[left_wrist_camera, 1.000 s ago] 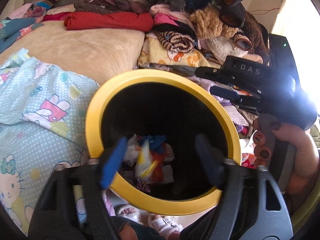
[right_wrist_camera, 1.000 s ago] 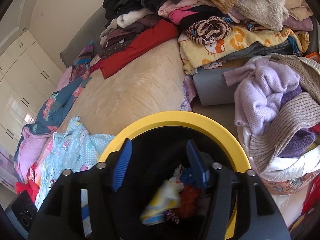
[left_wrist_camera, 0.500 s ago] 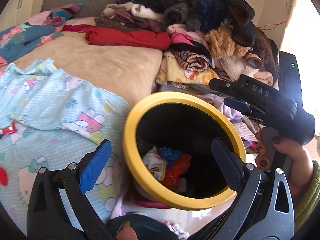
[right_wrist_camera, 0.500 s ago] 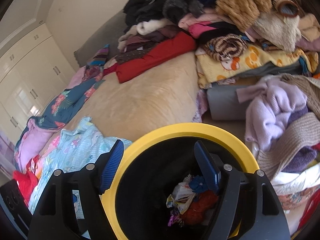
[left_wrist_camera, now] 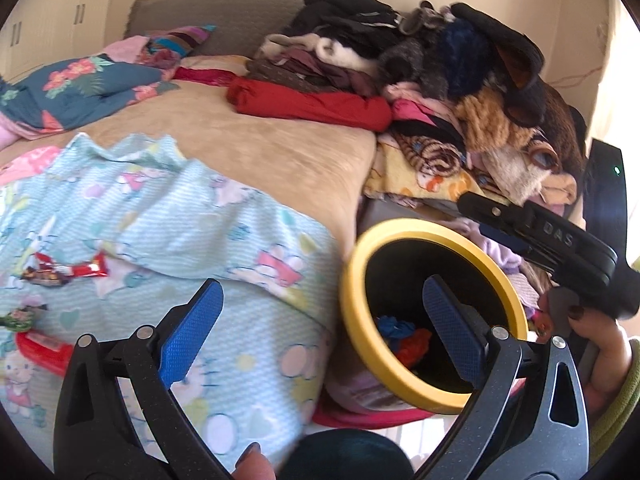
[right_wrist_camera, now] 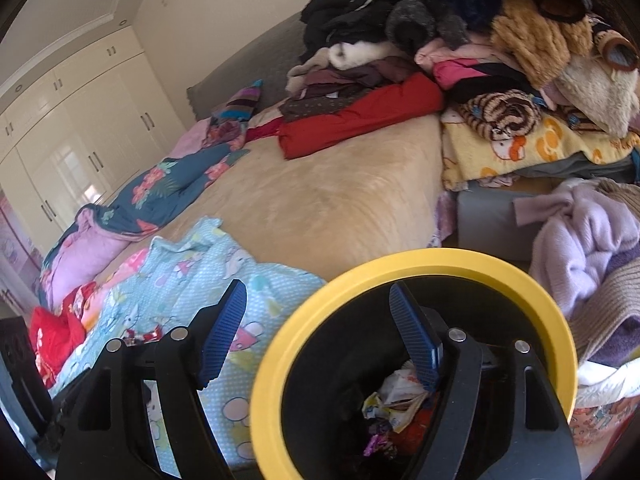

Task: Collect trash
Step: 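Move both grippers back over the red tube and wrappers on the sheet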

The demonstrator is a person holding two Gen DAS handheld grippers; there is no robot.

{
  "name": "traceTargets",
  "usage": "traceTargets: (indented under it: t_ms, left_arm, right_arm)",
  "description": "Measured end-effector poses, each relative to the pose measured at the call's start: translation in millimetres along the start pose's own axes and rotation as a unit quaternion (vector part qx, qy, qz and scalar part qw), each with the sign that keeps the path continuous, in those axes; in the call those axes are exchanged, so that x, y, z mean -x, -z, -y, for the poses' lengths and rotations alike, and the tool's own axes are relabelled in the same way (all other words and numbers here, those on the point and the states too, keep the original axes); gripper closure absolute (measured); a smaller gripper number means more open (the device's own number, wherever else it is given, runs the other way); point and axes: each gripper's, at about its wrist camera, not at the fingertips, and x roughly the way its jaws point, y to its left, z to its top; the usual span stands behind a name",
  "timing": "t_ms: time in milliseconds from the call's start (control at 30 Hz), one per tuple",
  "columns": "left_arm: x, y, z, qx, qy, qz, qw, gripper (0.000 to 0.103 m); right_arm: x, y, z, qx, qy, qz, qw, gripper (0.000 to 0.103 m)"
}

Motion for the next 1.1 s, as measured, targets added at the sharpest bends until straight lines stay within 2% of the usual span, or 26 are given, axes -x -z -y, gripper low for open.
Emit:
traceTargets:
  t_ms: [300, 533, 867, 1100]
  left_arm:
    - [31.1, -7.5, -47.6, 0.026, -0.04, 0.031, 0.9984, 0.011]
    - [53.8, -11.7, -83.1, 0.043, -0.07, 0.048, 0.9954, 0.011]
    - [74.9, -14.0, -131.5, 0.08, -0.098, 0.066, 0.9898, 0.011]
    - [82.1, -11.0, -160.7, 0.107, -0.111, 0.07, 0.9856, 0.011]
  right_arm:
    - [-7.6, 10.0, -46.3, 0.046, -0.047, -0.002, 0.998, 0.031]
    - [-19.5, 26.5, -89.3, 0.081, -0.086, -0.023, 0.993, 0.031]
    - [-32.6, 55.0, -154.0, 0.148, -0.139, -0.046, 0.978, 0.028]
    - [-41.2, 74.3, -187.1, 0.189, -0.158, -0.067, 0.967, 0.028]
